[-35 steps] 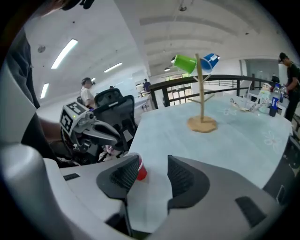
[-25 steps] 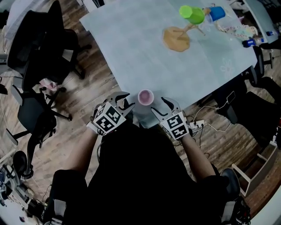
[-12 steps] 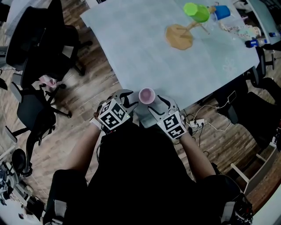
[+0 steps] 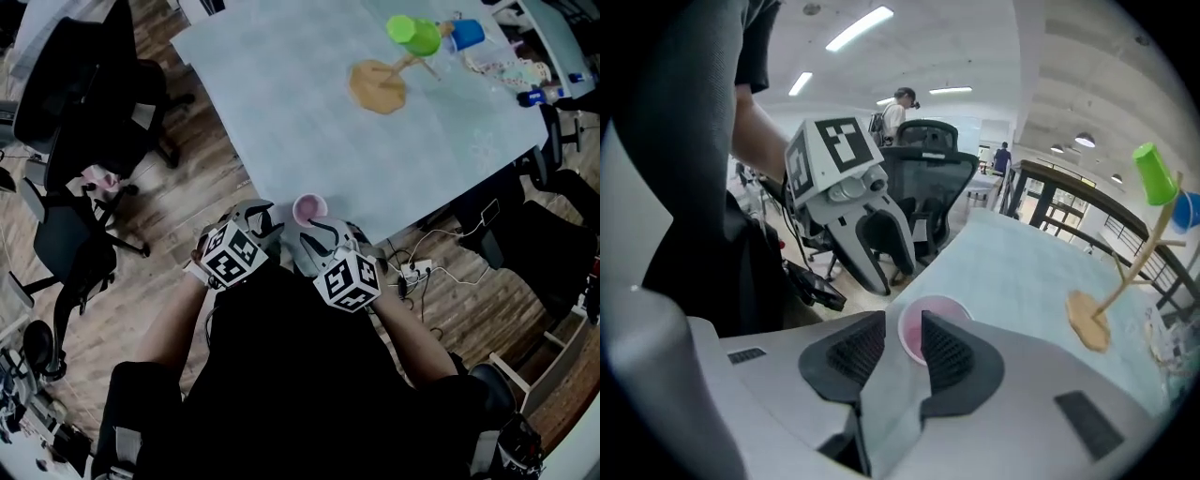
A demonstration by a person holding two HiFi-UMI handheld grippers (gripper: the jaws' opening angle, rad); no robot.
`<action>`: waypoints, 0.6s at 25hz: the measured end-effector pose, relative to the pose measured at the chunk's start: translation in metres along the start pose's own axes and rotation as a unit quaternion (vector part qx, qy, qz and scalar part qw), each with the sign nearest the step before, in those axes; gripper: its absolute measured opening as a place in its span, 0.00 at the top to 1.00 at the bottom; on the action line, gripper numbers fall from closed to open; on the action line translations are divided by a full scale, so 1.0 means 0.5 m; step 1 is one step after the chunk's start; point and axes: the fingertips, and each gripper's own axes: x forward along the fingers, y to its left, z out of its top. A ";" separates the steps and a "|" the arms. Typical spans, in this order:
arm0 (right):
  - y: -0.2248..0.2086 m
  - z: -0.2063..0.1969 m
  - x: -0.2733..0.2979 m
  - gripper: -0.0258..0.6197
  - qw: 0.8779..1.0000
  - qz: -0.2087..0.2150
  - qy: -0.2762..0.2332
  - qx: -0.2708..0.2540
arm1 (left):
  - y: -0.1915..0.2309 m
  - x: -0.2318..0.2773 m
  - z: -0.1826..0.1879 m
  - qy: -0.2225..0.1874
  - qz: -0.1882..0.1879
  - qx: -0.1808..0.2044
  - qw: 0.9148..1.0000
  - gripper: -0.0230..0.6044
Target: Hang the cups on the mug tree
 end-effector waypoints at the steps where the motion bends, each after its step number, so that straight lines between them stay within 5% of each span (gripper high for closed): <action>1: -0.005 -0.003 0.005 0.74 1.000 -0.007 0.009 -0.005 | 0.005 -0.007 -0.002 -0.002 0.007 -0.003 1.000 0.66; 8: -0.020 -0.026 0.017 0.80 0.997 -0.016 0.058 -0.040 | 0.022 -0.026 -0.022 -0.005 0.022 -0.042 0.999 0.66; 15: -0.066 -0.020 -0.001 0.90 0.997 -0.024 0.016 0.074 | 0.023 -0.020 -0.015 -0.009 0.018 -0.055 0.998 0.66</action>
